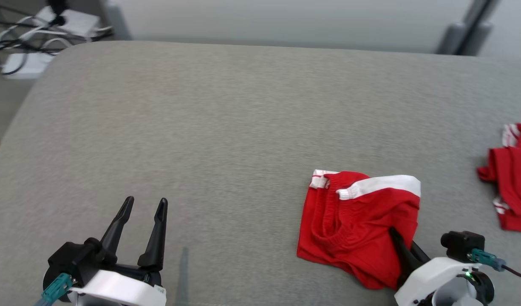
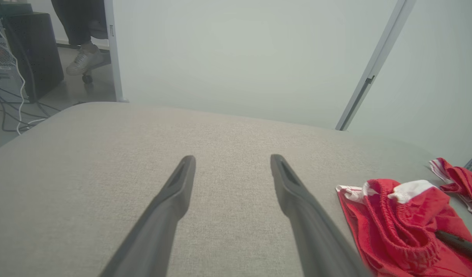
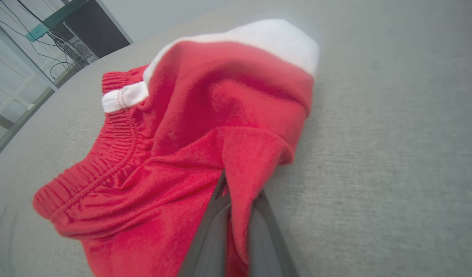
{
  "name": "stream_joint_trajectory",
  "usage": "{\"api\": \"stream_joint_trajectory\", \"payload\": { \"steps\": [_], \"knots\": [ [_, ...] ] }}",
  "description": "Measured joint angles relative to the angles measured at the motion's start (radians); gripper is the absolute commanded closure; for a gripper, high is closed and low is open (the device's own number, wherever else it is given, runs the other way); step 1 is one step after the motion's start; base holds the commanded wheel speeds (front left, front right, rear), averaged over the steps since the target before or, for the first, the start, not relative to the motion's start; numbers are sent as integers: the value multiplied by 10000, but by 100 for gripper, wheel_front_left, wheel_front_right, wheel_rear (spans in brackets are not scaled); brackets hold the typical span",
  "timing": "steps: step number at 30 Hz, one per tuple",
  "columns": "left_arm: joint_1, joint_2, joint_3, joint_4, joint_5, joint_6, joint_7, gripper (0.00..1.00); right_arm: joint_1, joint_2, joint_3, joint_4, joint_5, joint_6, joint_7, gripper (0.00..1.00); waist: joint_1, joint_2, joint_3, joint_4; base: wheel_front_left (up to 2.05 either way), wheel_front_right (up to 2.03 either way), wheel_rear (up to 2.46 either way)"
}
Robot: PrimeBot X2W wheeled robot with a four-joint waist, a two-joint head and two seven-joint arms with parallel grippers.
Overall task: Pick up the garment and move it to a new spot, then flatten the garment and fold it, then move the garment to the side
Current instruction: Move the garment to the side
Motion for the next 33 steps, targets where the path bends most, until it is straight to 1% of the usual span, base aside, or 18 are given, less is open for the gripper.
{"api": "stream_joint_trajectory", "payload": {
  "steps": [1,2,3,10,11,15,17,20,21,26,29,33],
  "knots": [
    [-76,13,-8,-15,10,-21,2,0,54,-19,-92,-27,-58,0,-8,100,0,0,26,-203,0,0,0],
    [-76,13,-8,-15,10,-21,2,0,54,-19,-92,-27,-58,0,-8,100,0,0,26,-203,0,0,0],
    [-177,42,-65,-36,79,-81,38,0,220,-23,-272,-46,-100,0,-56,100,0,0,73,-625,0,0,0],
    [-279,353,-109,-278,263,-86,320,0,495,-81,-698,-276,-311,0,-109,100,0,0,253,-2160,0,0,0],
    [-279,353,-109,-278,263,-86,320,0,495,-81,-698,-276,-311,0,-109,100,0,0,253,-2160,0,0,0],
    [-440,512,-111,-518,341,-81,454,0,370,-178,-788,-334,-458,0,-119,100,0,0,436,-2895,0,0,0],
    [-513,575,-127,-627,410,-81,545,0,52,-328,-734,-407,-589,0,-111,100,0,0,587,-3127,0,0,0],
    [-600,642,-188,-683,422,-79,627,0,-841,-658,-616,-596,-788,0,38,100,0,0,874,-3289,0,0,0],
    [-677,665,-205,-765,437,-79,633,0,-1666,-859,-476,-685,-844,0,142,100,0,0,1045,-3316,0,0,0],
    [-750,715,-199,-840,437,-81,706,0,-3454,-1266,-146,-614,-767,0,558,100,0,0,1428,-3229,0,0,0],
    [-920,723,-199,-863,449,-88,706,0,-4139,-1672,-211,-334,-558,0,696,100,-1,0,1673,-3120,0,0,0],
    [-1094,719,-203,-861,506,-169,681,0,-4498,-2435,-650,6,-351,0,930,100,0,0,1984,-2980,0,0,0]
  ]
}}
